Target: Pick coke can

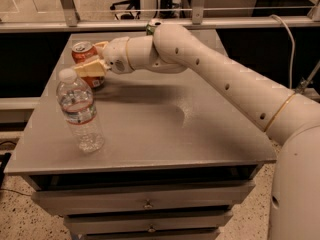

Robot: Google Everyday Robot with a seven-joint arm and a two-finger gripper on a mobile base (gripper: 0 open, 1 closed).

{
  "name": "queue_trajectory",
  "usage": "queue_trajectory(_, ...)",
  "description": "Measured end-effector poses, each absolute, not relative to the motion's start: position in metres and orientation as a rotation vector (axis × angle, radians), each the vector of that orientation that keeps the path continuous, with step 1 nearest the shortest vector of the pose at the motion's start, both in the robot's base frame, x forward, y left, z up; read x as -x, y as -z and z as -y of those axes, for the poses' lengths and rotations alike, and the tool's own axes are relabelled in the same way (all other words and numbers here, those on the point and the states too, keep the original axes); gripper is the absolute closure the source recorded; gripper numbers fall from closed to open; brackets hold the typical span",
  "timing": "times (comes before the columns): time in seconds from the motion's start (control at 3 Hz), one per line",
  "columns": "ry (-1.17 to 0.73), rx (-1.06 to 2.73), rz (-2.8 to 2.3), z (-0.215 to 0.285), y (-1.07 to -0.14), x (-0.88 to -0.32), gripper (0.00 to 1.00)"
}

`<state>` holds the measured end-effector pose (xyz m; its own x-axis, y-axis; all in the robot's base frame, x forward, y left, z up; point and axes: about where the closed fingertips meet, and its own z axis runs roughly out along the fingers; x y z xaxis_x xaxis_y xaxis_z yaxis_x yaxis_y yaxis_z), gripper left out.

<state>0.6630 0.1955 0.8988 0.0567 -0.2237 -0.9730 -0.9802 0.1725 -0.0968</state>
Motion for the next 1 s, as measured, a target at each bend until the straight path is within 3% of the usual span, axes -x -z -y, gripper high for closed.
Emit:
queue_trajectory(0.33, -0.907, 1.211, -1.360, -0.176, -0.923, -0.665, 0.84)
queue_trajectory(0.67, -0.912, 1.163, -1.322, -0.154, -0.960, -0.663, 1.00)
queue_trajectory(1.0, -0.912, 1.155, -1.317, -0.150, -0.966, -0.663, 1.00)
